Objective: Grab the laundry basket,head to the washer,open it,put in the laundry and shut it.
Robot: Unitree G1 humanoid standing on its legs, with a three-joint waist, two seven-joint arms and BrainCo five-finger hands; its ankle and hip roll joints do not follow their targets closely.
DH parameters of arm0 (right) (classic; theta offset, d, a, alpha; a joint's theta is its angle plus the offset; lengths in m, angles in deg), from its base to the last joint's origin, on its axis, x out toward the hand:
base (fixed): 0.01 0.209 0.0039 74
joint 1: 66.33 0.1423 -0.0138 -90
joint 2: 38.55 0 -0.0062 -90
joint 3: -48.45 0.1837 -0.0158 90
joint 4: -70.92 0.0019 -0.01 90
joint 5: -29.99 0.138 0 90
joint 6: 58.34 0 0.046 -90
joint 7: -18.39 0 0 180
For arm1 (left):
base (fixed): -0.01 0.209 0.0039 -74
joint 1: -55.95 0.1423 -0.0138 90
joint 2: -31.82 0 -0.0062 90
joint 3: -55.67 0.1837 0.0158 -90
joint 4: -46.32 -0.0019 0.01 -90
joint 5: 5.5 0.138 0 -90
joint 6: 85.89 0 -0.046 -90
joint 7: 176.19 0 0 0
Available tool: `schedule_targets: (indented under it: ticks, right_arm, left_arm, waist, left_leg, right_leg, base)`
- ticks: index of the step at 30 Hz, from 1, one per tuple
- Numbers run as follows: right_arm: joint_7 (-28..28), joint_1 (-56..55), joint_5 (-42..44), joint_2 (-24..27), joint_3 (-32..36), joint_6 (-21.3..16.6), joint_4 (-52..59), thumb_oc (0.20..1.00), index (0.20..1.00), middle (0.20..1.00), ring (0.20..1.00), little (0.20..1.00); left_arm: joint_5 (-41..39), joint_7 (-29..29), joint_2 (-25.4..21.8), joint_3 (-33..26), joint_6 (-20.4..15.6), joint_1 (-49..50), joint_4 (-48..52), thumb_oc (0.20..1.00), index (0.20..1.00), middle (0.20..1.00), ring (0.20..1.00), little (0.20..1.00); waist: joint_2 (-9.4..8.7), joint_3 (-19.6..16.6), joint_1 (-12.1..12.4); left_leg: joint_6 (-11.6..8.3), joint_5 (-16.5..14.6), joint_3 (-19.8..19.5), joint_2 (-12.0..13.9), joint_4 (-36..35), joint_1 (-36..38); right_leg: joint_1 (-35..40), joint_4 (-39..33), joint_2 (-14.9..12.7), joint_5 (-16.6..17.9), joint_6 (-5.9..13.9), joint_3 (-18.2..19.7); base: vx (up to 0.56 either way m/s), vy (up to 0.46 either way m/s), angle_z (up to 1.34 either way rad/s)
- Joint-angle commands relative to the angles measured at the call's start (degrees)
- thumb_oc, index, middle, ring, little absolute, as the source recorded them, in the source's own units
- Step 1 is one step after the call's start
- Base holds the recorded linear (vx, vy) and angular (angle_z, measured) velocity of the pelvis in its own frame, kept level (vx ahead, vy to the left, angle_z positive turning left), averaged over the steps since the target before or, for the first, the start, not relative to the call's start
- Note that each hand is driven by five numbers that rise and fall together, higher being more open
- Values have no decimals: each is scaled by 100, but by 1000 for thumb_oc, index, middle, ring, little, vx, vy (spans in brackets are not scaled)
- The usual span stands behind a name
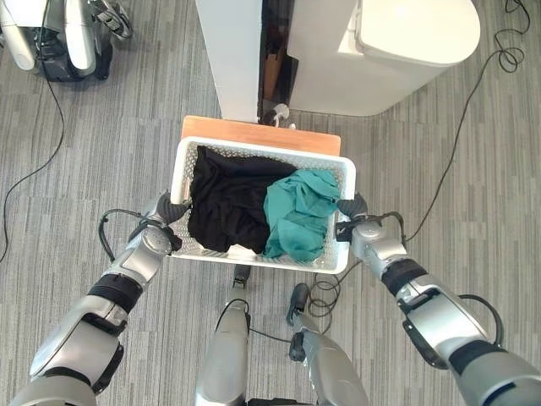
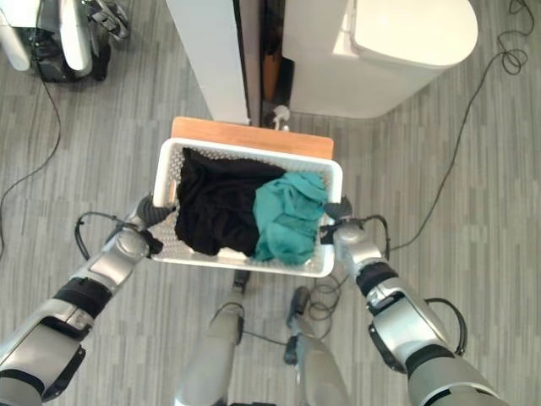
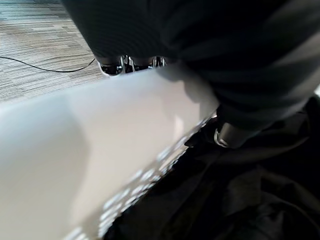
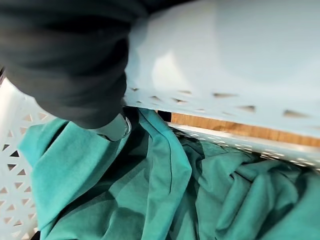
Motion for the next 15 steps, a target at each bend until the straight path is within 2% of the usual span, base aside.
schedule_targets:
  ticks: [1, 3, 4, 6, 11, 15]
  right_arm:
    - [-472, -471, -84, -584, -69, 203, 515, 200, 200, 200, 200, 200]
    - [-580, -1027, -288, -148, 222, 167, 1207, 200, 200, 200, 200, 200]
    - [-577, -1058, -293, -141, 221, 178, 1234, 200, 200, 200, 200, 200]
    - [-740, -1625, -426, 228, 488, 146, 1753, 200, 200, 200, 200, 200]
    - [-1449, -3366, -780, 931, 1360, 166, 2723, 200, 200, 200, 200, 200]
    - [-1690, -4087, -817, 1157, 1798, 218, 3258, 200, 200, 200, 200, 200]
  left_arm:
    - [24, -86, 399, 200, -558, -220, 572, 200, 200, 200, 200, 200]
    - [-26, -225, 380, -24, -658, 98, 1026, 200, 200, 200, 200, 200]
    - [-21, -232, 381, -31, -646, 127, 1051, 200, 200, 200, 200, 200]
    - [-146, -390, 314, -238, -756, 481, 1447, 200, 200, 200, 200, 200]
    - [-258, -1004, 219, -578, -844, 1520, 2198, 200, 200, 200, 200, 200]
    - [-282, -1229, 198, -726, -841, 1944, 2411, 200, 200, 200, 200, 200]
  waist:
    - [-264, 169, 98]
    - [-286, 21, 26]
    - [-283, 4, 23]
    - [-287, -165, -45]
    - [-210, -796, -308]
    - [-176, -1041, -424]
  left_leg:
    - [228, -886, 106, -41, 505, 239]
    - [261, -957, 127, -55, 483, 415]
    - [262, -952, 126, -57, 474, 418]
    - [296, -1045, 171, -44, 418, 664]
    - [416, -1139, 231, -96, 225, 1312]
    - [445, -1185, 269, -105, 120, 1615]
  right_leg:
    - [-106, 172, -650, 109, 437, 266]
    - [25, 195, -670, 83, 449, 286]
    - [27, 191, -672, 85, 451, 284]
    - [189, 217, -684, 33, 467, 318]
    - [594, 317, -775, -103, 520, 380]
    - [778, 364, -808, -171, 543, 417]
  base:
    - [31, 4, 4]
    - [40, 21, 6]
    - [79, 30, 5]
    - [87, 45, 3]
    - [123, 73, -2]
    - [93, 41, -13]
